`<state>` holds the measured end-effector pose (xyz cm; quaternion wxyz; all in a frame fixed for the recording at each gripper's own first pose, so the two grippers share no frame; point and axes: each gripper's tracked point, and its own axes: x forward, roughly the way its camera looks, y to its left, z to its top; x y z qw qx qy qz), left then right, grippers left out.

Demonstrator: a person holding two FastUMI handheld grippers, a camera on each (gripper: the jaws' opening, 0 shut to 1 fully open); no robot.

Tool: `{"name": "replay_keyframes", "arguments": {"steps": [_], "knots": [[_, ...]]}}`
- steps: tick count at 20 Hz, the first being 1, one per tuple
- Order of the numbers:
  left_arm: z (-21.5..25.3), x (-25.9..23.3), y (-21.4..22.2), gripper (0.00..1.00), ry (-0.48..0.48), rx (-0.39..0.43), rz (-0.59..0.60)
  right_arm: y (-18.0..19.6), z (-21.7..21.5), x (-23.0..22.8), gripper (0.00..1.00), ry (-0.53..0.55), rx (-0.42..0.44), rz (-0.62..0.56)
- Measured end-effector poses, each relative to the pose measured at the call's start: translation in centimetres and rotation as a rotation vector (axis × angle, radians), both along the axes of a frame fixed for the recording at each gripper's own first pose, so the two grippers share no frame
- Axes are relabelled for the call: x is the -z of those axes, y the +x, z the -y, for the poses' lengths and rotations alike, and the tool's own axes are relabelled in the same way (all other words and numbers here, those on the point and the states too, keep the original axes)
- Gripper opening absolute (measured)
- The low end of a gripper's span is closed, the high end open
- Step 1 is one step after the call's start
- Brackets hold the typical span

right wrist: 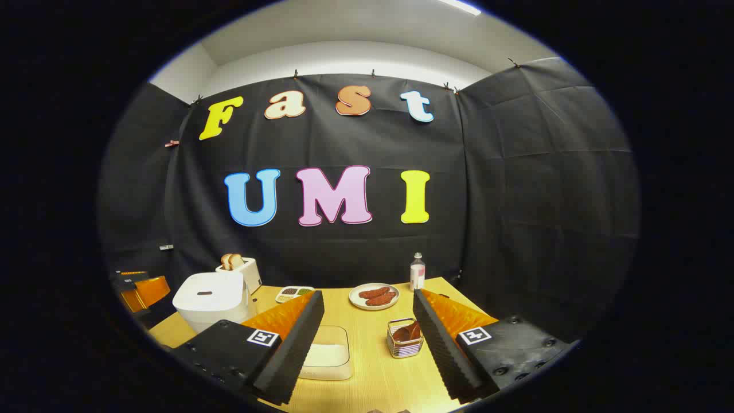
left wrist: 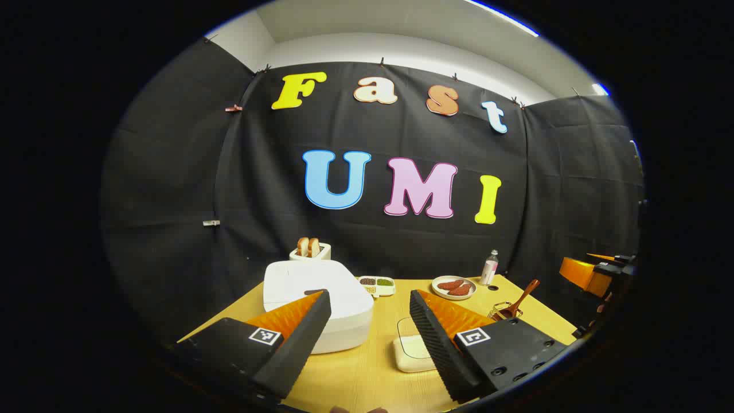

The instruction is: Close the left gripper, press the button to open the rice cooker; take a wooden spoon from the chopstick holder with the right hand, scoop a spoonful of rice and pour it into the rice cooker, then put the wooden spoon back into the chopstick holder.

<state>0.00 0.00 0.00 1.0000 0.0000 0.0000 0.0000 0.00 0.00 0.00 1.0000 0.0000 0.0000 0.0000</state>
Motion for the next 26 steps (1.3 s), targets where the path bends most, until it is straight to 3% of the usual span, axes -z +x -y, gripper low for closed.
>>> {"name": "replay_keyframes", "arguments": {"steps": [18,23,26], "knots": [[-1.9,-0.7,1.5,0.96,0.052,-0.012,-0.009,0.3,0.6,-0.1,0.97,0.008,0.010,-0.015],[-2.7,-1.1,2.6,0.96,0.023,-0.040,-0.027,0.1,0.4,0.2,0.98,0.006,0.008,-0.026],[-4.1,-2.0,4.1,0.89,0.032,-0.045,-0.030,-0.1,0.3,0.3,0.97,0.003,0.007,-0.031]]}}
